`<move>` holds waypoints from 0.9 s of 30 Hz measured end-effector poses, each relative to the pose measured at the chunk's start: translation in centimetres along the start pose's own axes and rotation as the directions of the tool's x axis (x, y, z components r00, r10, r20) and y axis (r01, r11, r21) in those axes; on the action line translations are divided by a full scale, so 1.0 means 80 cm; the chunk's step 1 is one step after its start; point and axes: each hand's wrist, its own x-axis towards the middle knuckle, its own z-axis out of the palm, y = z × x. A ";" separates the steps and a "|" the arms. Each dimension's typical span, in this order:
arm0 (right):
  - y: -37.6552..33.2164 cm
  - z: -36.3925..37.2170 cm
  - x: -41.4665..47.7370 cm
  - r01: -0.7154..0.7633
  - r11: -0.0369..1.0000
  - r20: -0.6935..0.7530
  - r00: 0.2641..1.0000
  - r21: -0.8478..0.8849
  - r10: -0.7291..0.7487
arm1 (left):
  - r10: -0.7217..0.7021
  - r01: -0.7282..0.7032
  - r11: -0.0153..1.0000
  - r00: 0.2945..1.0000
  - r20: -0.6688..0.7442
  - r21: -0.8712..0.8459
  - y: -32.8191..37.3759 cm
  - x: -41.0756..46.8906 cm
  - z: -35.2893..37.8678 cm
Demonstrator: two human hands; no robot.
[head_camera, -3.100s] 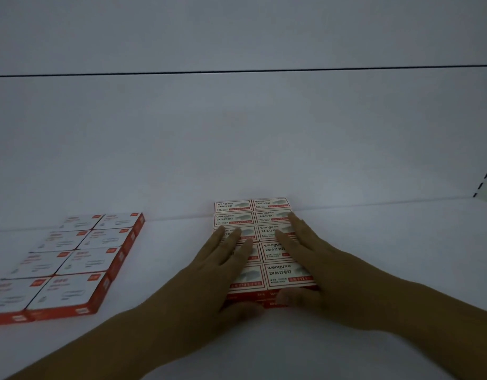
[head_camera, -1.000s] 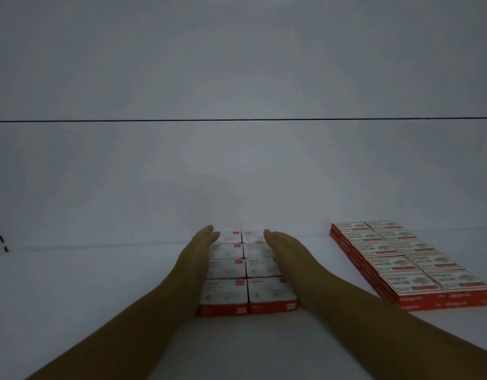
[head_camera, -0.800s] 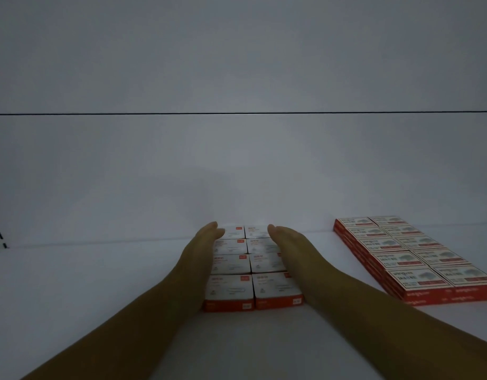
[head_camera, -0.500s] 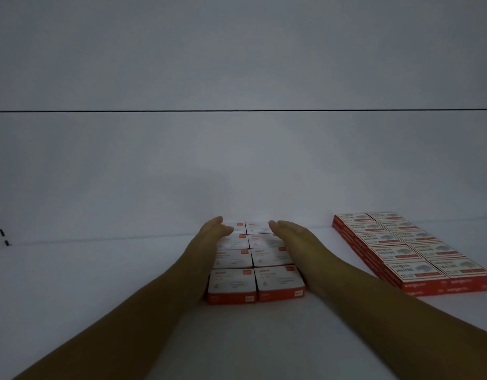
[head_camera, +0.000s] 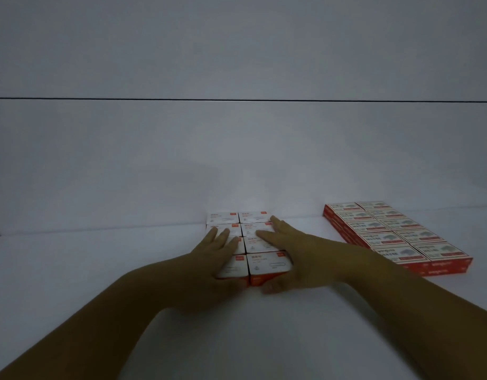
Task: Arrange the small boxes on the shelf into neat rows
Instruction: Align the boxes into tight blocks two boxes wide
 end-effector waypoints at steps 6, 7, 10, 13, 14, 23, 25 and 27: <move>-0.002 0.007 0.006 -0.010 1.000 0.039 0.999 0.004 0.010 | -0.004 0.004 1.000 0.999 -0.035 0.011 -0.003 0.002 0.008; -0.003 0.006 0.006 -0.021 1.000 0.058 0.998 0.014 0.020 | -0.005 0.006 1.000 0.999 -0.035 0.020 -0.002 0.002 0.008; -0.005 0.004 0.007 -0.044 0.998 0.086 0.996 0.041 0.041 | -0.010 0.011 1.000 0.999 -0.038 0.017 0.000 0.001 0.006; -0.007 0.001 0.006 -0.054 0.997 0.104 0.993 0.050 0.048 | -0.017 0.017 1.000 0.999 -0.040 0.011 0.002 -0.001 0.004; -0.008 0.000 0.006 -0.057 0.997 0.110 0.993 0.056 0.050 | -0.021 0.021 1.000 0.999 -0.032 0.011 0.003 -0.001 0.003; -0.013 0.003 0.007 -0.043 0.999 0.066 0.997 0.006 0.043 | -0.141 0.141 0.988 0.990 0.002 -0.056 0.013 -0.006 -0.011; -0.016 0.001 0.004 -0.038 0.999 0.040 0.998 0.015 0.037 | -0.177 0.176 0.982 0.984 -0.003 -0.074 0.017 -0.010 -0.017; -0.022 -0.002 -0.006 -0.012 0.999 -0.005 1.000 0.045 0.012 | -0.163 0.161 0.986 0.986 -0.028 -0.049 0.021 -0.019 -0.022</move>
